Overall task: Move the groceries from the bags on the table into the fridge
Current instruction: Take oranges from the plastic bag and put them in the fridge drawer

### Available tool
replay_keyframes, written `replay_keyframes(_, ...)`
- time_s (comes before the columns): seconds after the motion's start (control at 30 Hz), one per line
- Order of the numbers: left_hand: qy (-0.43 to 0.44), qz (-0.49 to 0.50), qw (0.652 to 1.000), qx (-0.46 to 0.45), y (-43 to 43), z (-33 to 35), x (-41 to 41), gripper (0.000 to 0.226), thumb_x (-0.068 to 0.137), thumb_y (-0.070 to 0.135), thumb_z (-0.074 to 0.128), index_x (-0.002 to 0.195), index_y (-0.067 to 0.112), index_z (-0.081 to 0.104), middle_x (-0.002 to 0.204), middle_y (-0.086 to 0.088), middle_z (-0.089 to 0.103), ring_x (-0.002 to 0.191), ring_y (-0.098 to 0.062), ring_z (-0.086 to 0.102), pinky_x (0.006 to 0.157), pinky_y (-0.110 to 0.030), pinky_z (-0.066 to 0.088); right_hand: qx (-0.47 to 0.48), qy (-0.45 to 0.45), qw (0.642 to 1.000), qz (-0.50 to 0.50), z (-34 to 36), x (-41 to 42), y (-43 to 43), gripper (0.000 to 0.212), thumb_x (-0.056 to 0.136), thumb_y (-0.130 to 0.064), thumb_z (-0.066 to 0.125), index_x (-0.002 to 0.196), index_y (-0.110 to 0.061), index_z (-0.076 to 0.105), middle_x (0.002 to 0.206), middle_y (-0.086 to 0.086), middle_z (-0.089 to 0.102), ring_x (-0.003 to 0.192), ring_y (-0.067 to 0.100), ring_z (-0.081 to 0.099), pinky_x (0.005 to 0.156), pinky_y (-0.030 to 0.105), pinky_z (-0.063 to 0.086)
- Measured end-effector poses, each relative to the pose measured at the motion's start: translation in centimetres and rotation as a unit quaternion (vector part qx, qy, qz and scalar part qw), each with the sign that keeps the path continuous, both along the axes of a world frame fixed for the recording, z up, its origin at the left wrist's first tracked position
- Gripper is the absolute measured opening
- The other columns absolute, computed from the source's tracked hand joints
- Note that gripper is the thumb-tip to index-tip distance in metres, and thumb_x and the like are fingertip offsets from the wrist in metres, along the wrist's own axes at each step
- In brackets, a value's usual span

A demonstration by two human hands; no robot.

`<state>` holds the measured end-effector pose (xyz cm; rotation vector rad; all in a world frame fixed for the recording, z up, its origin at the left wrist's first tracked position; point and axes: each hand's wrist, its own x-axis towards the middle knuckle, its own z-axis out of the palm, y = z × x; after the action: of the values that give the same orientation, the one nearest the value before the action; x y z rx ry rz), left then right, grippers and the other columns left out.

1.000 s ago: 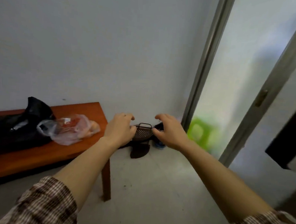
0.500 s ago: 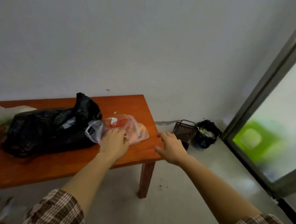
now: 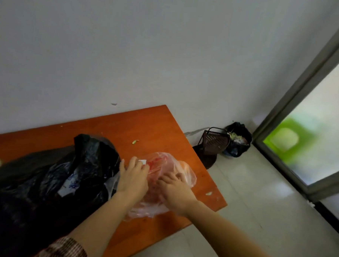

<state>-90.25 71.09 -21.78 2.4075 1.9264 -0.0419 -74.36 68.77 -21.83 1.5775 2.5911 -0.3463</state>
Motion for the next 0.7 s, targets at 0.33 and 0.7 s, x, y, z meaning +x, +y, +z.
replay_keyframes(0.33,-0.119,-0.158,0.98,0.004,6.2,-3.9,1.0,0.026,0.082,0.009,0.053,0.105,0.016,0.064,0.113,-0.001,0.063,0.12,-0.026,0.048,0.11,-0.048,0.025,0.027,-0.252,0.966,-0.045,-1.6,0.2,5.4,0.047,0.1,-0.039,0.035,0.137,-0.017,0.051,0.162,0.012,0.002,0.146,0.033,-0.016,0.108,0.065,-0.012)
replay_keyframes(0.7,-0.173,-0.201,0.949,-0.17,9.0,-5.7,5.7,0.047,0.093,0.034,0.044,0.139,0.028,0.037,0.146,-0.002,0.035,0.137,-0.025,0.022,0.113,-0.043,0.023,-0.08,-0.167,0.968,-0.172,-2.2,7.3,3.9,0.047,0.093,-0.035,0.05,0.139,-0.028,0.043,0.155,0.001,0.028,0.146,0.024,0.012,0.114,0.057,0.002)
